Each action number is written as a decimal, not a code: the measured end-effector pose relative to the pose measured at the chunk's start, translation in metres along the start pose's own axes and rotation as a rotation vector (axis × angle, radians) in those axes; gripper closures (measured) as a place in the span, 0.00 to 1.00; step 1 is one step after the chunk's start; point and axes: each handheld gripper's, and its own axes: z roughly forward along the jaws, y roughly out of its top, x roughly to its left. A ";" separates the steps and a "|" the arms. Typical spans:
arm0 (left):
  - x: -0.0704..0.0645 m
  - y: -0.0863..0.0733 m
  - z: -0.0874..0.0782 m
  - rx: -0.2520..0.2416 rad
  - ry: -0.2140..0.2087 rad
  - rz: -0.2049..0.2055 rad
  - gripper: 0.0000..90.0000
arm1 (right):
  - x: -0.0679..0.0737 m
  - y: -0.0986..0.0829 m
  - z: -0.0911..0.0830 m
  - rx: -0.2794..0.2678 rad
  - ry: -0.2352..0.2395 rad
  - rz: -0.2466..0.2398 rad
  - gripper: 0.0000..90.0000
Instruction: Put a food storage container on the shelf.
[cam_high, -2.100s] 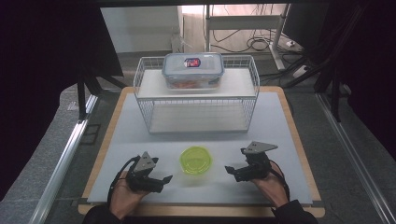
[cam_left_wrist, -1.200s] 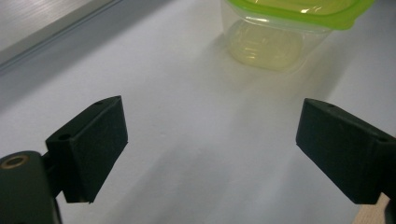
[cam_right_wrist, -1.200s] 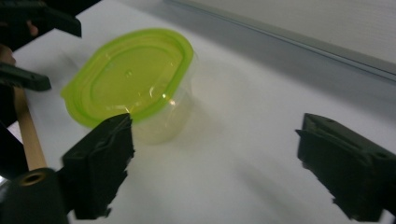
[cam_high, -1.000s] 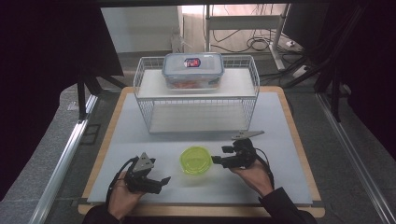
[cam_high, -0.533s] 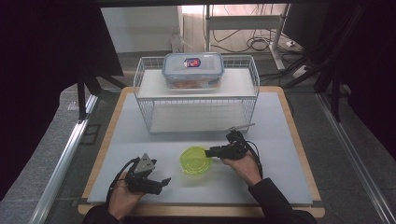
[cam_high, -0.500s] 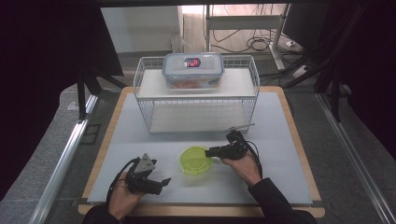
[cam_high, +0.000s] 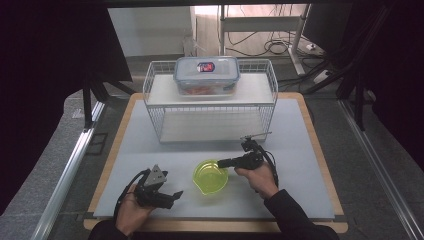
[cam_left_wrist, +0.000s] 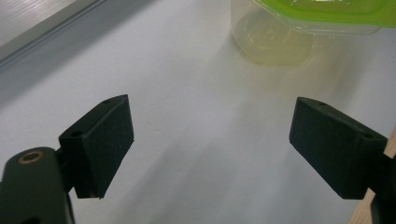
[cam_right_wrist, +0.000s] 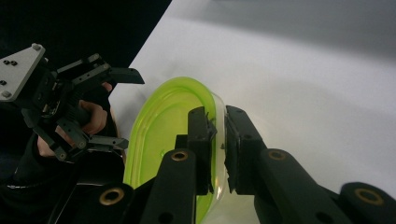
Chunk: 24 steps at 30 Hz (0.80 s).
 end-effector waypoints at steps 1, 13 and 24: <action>0.000 0.000 0.000 -0.001 0.000 0.000 0.15 | 0.000 0.000 -0.001 -0.002 -0.002 -0.001 0.91; 0.002 0.000 -0.003 -0.030 -0.008 -0.022 0.10 | 0.015 0.011 -0.025 -0.081 0.047 -0.001 0.91; 0.002 0.000 -0.004 -0.042 -0.011 -0.027 0.08 | 0.039 0.039 -0.058 -0.157 0.049 -0.018 0.91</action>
